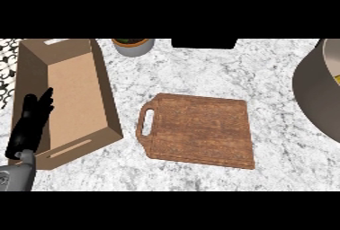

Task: Pick the lemon from the cutting board and place it in the pot

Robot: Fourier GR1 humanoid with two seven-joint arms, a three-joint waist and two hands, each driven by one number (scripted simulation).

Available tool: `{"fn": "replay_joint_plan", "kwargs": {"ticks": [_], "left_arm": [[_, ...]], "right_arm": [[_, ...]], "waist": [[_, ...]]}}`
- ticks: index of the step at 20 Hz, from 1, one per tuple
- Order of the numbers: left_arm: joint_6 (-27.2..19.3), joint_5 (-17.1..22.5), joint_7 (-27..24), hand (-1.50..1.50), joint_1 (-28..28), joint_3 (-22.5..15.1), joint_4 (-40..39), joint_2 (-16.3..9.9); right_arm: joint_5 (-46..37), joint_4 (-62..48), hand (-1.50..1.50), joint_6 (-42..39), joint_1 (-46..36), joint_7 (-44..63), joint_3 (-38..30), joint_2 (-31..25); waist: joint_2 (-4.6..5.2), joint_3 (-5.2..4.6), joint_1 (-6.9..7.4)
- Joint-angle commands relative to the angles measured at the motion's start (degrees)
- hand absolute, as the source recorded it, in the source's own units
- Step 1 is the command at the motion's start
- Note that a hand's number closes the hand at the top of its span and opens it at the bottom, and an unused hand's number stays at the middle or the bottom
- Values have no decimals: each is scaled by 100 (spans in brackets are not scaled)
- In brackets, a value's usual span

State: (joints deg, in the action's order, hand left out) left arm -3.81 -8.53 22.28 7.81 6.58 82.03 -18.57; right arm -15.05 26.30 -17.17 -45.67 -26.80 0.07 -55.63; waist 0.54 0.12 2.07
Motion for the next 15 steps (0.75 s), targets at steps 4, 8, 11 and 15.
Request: {"fn": "replay_joint_plan", "kwargs": {"ticks": [4,8,11,15], "left_arm": [[26,15,-195,0,18,101,-182,-8],[15,-76,-240,0,-245,-44,-30,93],[-128,-140,81,0,234,-7,1,101],[19,-97,-379,0,-105,34,-122,43]], "right_arm": [[738,-869,-150,-281,-254,-293,-820,428],[1339,-1226,-150,-445,-825,223,-1514,44],[1536,-1521,-150,-190,-647,-67,-1821,-38],[1836,-1870,-150,-334,-323,-285,-2211,-464]], "waist": [[13,1,-42],[3,0,6],[35,11,-13],[82,23,42]]}}
